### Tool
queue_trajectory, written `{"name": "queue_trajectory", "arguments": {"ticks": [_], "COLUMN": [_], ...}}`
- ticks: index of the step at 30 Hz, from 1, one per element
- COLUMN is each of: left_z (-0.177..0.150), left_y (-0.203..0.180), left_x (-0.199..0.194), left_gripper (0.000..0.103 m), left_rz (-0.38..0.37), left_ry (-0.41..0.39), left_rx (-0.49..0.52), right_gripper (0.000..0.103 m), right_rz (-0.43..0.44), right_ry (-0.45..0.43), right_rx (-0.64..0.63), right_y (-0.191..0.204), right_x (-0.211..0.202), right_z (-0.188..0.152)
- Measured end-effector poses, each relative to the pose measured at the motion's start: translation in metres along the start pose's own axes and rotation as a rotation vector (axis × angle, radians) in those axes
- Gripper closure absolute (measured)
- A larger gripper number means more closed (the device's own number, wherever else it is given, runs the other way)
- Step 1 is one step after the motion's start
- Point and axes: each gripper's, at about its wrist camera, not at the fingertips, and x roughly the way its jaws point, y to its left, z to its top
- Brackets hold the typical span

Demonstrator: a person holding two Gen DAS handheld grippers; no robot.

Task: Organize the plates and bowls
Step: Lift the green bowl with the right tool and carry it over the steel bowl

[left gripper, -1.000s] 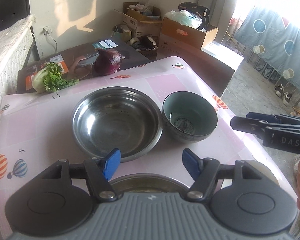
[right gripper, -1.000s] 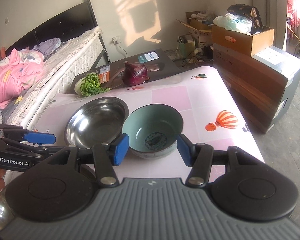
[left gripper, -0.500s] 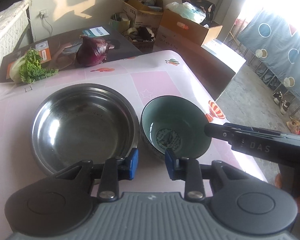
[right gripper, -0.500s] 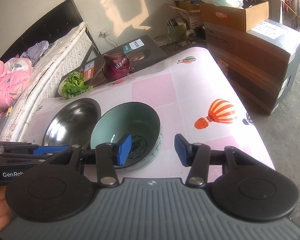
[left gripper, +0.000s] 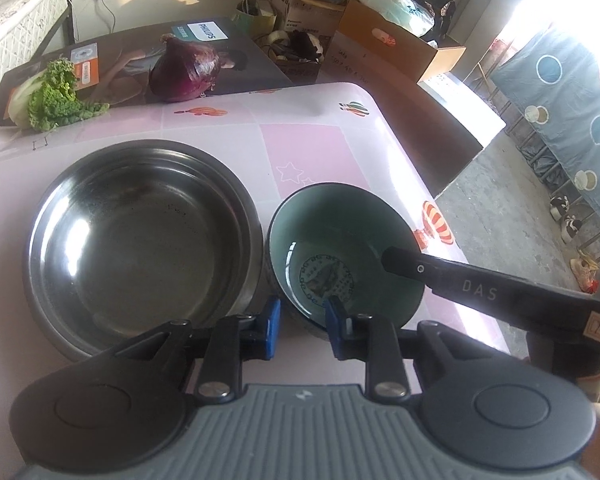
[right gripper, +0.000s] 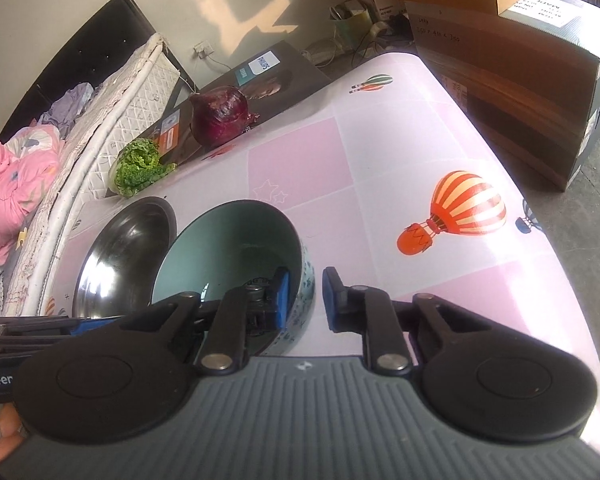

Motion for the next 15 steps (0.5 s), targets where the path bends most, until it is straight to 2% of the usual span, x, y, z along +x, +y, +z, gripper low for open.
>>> {"name": "queue_trajectory", "arguments": {"ticks": [7, 15], "left_z": [-0.001, -0.014], "left_y": [-0.006, -0.02], "left_x": [0.001, -0.004], "left_gripper": [0.078, 0.079], "left_rz": [-0.002, -0.058], "left_ry": [0.023, 0.074], "left_rx": [0.005, 0.063], "right_gripper": [0.09, 0.09], "right_rz": [-0.033, -0.036], "right_ry": [-0.001, 0.012], "right_rx": [-0.054, -0.049], "right_y": [0.006, -0.011], "right_x": [-0.003, -0.026], "right_z": [-0.004, -0.02]}}
